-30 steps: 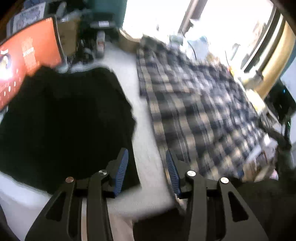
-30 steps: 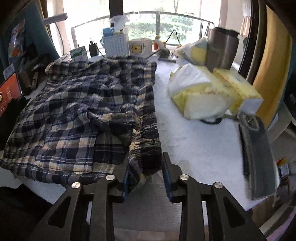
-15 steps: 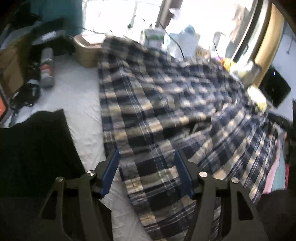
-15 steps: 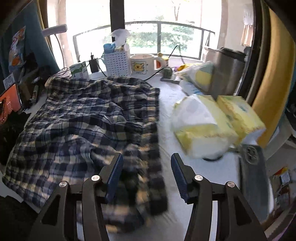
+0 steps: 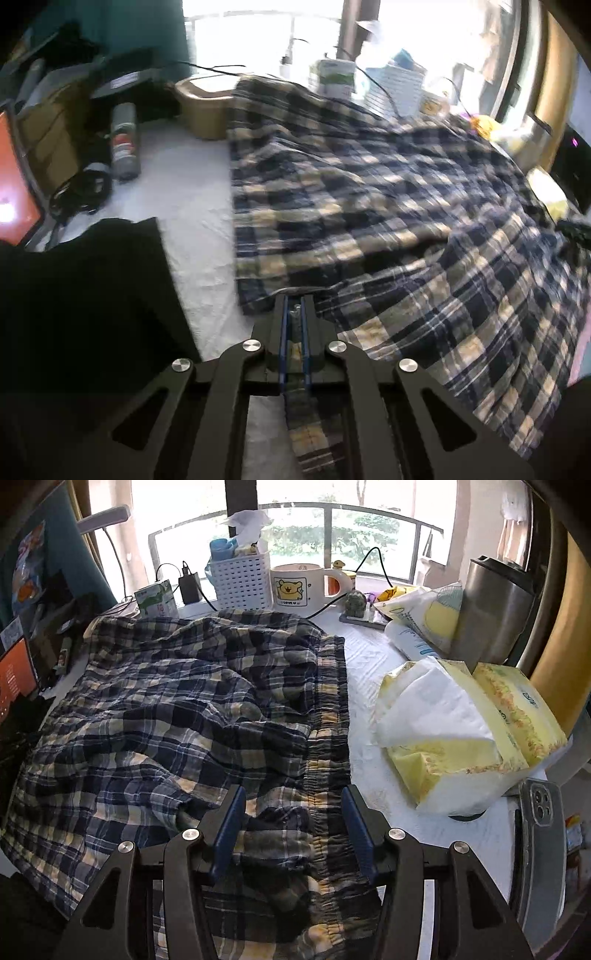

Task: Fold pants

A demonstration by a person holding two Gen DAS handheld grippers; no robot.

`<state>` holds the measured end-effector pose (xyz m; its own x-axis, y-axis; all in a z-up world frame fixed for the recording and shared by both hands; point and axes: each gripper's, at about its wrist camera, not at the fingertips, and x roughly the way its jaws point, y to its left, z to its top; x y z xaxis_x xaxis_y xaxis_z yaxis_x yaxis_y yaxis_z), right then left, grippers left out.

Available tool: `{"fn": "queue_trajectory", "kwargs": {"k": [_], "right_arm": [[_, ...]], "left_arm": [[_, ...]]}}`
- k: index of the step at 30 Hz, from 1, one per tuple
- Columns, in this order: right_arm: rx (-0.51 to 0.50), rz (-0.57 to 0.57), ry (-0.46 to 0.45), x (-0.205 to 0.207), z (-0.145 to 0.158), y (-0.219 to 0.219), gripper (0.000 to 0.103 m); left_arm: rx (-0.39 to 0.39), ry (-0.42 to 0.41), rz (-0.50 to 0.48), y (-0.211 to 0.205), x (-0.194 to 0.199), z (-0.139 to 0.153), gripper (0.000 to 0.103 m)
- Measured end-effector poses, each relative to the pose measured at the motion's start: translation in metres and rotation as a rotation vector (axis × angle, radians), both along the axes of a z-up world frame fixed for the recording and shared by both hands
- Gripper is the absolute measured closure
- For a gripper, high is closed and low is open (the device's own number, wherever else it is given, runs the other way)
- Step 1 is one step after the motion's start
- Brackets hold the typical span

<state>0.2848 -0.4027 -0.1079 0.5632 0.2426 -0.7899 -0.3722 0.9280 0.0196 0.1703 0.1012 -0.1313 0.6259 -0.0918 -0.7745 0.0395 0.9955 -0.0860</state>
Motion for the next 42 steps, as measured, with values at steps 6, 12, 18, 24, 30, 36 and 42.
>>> {"fn": "queue_trajectory", "kwargs": {"k": [6,12,18,24,30,36,42], "right_arm": [[0.004,-0.003,-0.002,0.000,0.001,-0.003,0.047],[-0.053,-0.015,0.049,0.013,-0.025,-0.008,0.047],[-0.058,-0.027,-0.001,0.006,-0.012,-0.013,0.047],[-0.031,-0.015,-0.074,-0.001,0.004,-0.014,0.047],[0.041,0.041,-0.098,0.000,0.014,0.001,0.068],[-0.070,0.059,-0.054,0.008,-0.023,0.019,0.076],[-0.055,0.013,-0.085,0.000,-0.003,0.012,0.076]], "left_arm": [[-0.033,-0.003,0.095,0.025,0.005,0.003,0.098],[-0.016,-0.017,0.116,0.024,0.012,0.003,0.095],[-0.059,-0.111,0.118,0.025,-0.009,0.037,0.078],[-0.103,-0.066,0.069,0.007,-0.016,0.024,0.060],[-0.048,0.007,0.081,0.000,-0.009,0.001,0.060],[-0.031,-0.020,0.096,-0.001,-0.010,0.006,0.060],[-0.019,-0.161,0.077,-0.008,-0.035,0.037,0.059]]}}
